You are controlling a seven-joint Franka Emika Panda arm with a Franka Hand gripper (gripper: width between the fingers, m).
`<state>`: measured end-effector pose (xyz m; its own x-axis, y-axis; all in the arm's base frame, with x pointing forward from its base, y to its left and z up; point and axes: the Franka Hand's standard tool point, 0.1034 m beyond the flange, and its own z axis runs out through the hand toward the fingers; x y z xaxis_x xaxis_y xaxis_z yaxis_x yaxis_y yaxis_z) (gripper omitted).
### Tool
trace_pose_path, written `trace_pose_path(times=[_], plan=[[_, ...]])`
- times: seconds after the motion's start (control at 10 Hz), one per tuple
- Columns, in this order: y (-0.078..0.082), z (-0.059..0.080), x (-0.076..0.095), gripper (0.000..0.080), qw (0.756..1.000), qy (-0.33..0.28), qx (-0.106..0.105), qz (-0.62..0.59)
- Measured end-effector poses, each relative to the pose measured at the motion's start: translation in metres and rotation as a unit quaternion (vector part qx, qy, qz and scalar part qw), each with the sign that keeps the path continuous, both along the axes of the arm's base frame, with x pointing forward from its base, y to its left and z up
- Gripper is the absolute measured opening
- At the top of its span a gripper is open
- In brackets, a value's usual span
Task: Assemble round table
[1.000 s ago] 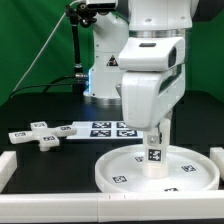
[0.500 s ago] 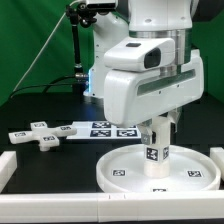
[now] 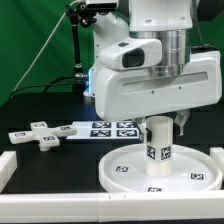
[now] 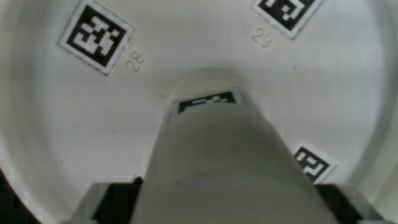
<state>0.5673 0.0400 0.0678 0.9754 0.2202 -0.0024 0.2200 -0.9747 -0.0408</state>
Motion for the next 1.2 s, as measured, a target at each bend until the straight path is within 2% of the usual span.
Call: trace_pose_path(times=[0.4,0.7,0.9,1.0,1.2], plan=[[-0.0016,-0.0006,-0.0002,0.0409,0.994,0.005,0.0,-0.109],[-0.0044,-0.0005,0.0012,0.0409,0.965,0.004,0.013,-0.263],[-0.0054,-0.0006,0.001,0.0409,0.933,0.012,0.021,-0.36],[-0.0052,-0.0008,0.001,0.0409,0.931,0.012,0.021,-0.364],[-0.0055,-0.0009,0.0007,0.0409,0.91,0.017,0.022,-0.413]])
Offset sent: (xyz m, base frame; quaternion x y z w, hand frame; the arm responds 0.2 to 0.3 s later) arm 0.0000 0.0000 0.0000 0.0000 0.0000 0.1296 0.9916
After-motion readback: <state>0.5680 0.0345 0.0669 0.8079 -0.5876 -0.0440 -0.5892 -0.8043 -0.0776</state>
